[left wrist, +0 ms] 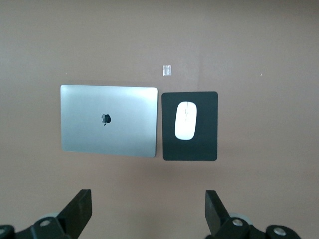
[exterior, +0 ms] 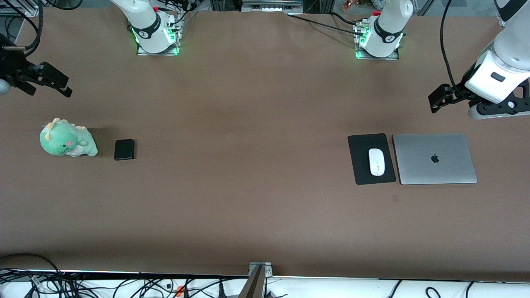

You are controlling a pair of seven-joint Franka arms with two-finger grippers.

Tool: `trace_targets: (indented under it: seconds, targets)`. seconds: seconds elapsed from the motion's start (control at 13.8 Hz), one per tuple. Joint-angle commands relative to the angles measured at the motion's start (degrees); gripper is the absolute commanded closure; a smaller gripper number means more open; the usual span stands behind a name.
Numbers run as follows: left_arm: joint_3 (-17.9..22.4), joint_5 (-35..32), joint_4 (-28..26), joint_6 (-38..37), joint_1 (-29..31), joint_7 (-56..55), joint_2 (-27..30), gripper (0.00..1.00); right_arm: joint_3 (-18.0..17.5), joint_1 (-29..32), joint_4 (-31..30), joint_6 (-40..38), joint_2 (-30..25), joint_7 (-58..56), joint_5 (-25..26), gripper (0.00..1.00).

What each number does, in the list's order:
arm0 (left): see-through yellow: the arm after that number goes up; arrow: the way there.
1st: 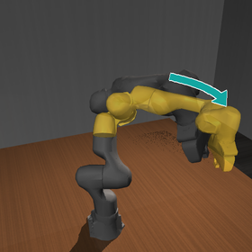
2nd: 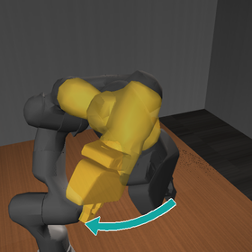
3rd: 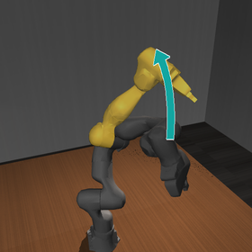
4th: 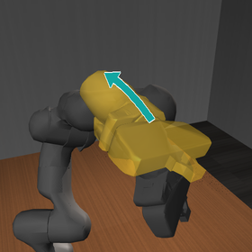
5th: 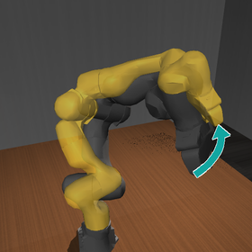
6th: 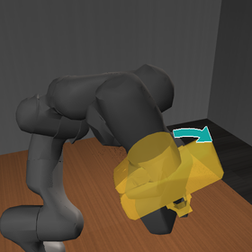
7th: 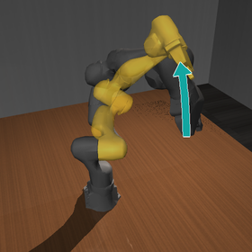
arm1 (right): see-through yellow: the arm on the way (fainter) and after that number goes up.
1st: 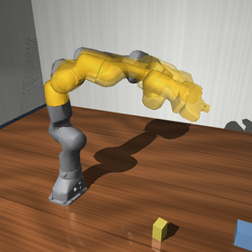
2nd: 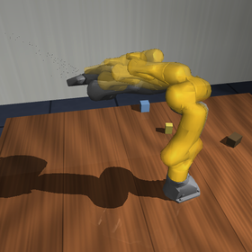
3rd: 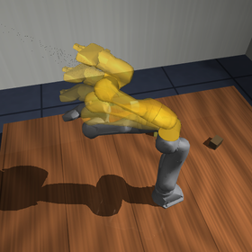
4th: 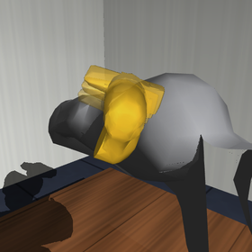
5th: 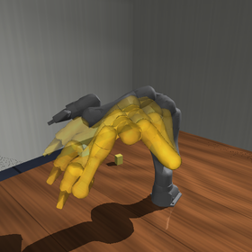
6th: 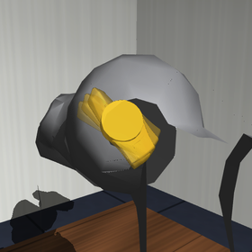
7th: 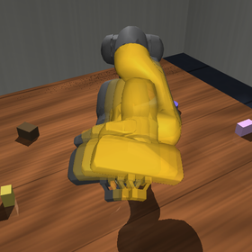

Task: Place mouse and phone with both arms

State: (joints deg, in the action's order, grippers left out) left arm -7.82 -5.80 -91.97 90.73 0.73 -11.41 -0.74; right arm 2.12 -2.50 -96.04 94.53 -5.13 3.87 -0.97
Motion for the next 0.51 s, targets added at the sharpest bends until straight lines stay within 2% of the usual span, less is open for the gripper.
trace_targets:
  seconds: [0.0,0.43]
  targets:
    - [9.6,2.5,0.4,-1.9,-9.2,2.8,1.4,0.0,-0.7,0.7,0.7,-1.2,-0.3,-0.3,0.8,0.0]
    - [9.6,3.7,0.5,-2.3,-9.1,2.7,1.5,0.0,-0.7,0.7,0.6,-1.4,-0.2,-0.3,0.8,0.0]
